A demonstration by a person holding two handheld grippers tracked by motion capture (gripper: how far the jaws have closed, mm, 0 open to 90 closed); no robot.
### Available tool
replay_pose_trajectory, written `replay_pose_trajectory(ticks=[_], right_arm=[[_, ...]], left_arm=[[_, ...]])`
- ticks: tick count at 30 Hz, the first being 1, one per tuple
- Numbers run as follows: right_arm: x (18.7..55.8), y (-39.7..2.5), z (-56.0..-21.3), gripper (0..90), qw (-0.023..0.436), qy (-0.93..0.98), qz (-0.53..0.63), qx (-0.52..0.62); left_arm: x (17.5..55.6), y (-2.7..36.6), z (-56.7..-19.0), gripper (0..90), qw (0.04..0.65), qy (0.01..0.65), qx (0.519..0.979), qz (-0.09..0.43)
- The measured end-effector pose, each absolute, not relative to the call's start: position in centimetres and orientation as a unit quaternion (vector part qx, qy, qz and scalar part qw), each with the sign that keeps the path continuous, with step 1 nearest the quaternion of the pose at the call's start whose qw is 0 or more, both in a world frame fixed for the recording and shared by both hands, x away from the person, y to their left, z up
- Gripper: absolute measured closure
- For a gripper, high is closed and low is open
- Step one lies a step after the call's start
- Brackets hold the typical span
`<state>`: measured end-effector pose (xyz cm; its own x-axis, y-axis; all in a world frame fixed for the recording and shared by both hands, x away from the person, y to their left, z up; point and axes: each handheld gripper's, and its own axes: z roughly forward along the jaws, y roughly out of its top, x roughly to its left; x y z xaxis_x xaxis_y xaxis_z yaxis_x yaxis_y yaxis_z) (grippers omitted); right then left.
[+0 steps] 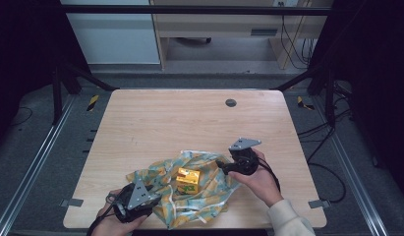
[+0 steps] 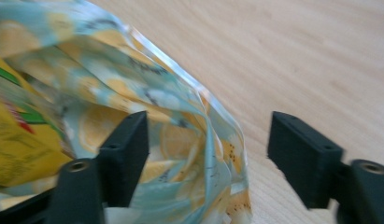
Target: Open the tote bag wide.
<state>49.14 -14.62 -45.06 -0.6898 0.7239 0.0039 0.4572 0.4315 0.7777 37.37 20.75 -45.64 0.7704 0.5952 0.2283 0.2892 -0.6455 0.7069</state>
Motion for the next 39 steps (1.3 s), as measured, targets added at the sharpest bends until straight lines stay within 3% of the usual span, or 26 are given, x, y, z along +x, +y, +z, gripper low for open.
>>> replay_pose_trajectory(ticks=[1,3,9,12,15,24,36,39], right_arm=[[48.4,-14.7,-44.3,25.3,0.173,0.825,0.408,0.351],[47.5,-14.7,-43.6,25.2,0.174,0.824,0.418,0.341],[44.6,-14.9,-43.8,26.1,0.162,0.831,0.423,0.322],[44.0,-14.7,-44.4,26.1,0.157,0.835,0.420,0.318],[43.1,-14.2,-46.2,25.8,0.144,0.848,0.405,0.310],[42.4,-13.8,-48.6,25.6,0.140,0.877,0.358,0.288],[42.0,-14.5,-49.7,27.3,0.133,0.891,0.332,0.280],[41.9,-14.5,-49.7,27.0,0.130,0.891,0.331,0.281]], left_arm=[[37.3,20.8,-45.4,45.1,0.347,0.257,0.873,0.228],[37.1,21.2,-44.5,45.1,0.389,0.268,0.850,0.232],[37.7,21.3,-42.6,47.3,0.426,0.274,0.828,0.241],[39.1,20.0,-42.5,48.3,0.398,0.264,0.847,0.235],[41.0,18.6,-44.7,50.3,0.318,0.261,0.880,0.236],[41.8,19.4,-47.3,54.8,0.251,0.263,0.894,0.260],[41.8,20.2,-48.2,56.0,0.228,0.281,0.896,0.259],[41.7,20.7,-47.8,52.0,0.256,0.285,0.888,0.254]])
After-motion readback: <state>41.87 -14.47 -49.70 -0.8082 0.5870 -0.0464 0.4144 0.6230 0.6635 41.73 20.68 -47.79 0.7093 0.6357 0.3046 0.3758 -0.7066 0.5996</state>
